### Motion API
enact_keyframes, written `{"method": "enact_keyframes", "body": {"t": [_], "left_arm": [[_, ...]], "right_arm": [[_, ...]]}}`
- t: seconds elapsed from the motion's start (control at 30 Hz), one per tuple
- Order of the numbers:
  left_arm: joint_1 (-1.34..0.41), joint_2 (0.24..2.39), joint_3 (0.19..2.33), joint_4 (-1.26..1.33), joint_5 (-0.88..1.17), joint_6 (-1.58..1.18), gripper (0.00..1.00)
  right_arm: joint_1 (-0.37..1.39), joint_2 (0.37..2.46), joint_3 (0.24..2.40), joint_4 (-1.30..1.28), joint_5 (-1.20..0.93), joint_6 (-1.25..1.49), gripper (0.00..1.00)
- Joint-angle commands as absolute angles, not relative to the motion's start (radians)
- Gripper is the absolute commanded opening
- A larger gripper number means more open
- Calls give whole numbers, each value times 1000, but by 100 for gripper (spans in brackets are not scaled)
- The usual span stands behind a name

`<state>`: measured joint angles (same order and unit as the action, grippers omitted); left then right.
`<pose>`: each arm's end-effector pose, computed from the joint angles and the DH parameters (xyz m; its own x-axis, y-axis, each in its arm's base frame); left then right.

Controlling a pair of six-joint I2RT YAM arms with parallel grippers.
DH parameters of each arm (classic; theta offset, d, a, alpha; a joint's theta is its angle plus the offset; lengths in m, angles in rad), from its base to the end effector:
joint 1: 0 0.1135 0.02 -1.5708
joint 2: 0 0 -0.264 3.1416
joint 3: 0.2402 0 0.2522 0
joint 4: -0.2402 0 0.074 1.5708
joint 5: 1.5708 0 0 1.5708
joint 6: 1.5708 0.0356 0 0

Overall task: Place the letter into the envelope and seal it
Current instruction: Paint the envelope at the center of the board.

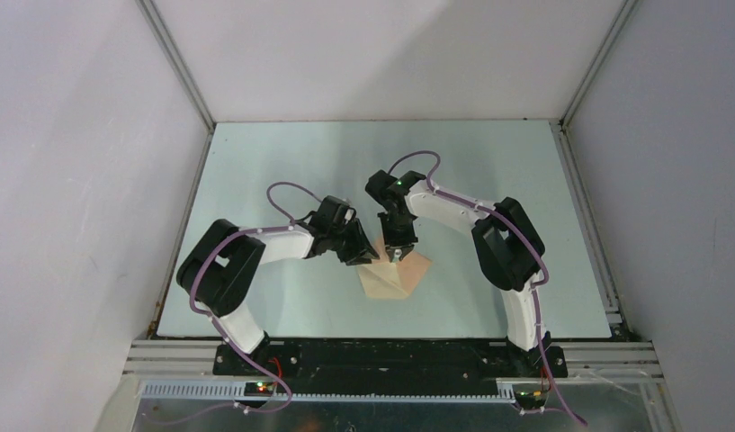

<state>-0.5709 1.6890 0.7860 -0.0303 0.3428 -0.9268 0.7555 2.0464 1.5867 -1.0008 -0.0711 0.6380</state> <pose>0.2577 -0.1797 0.1341 -0.9476 -0.2865 -0.1413 -0.1341 0.7582 -0.6381 0.2888 0.2755 0.1844 -0.9919 -0.1182 -0.0464 -0.1230 0.9848 0.1223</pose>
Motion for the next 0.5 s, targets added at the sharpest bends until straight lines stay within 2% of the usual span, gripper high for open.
{"method": "enact_keyframes", "body": {"t": [0.0, 0.27, 0.47], "left_arm": [[-572, 1684, 765, -15, 335, -926, 36], [-572, 1682, 779, -19, 342, -919, 36], [-571, 1684, 782, -17, 348, -921, 36]], "right_arm": [[758, 2054, 1602, -1057, -20, 624, 0], [761, 2053, 1580, -1078, -11, 606, 0], [768, 2107, 1652, -1088, -17, 605, 0]]}}
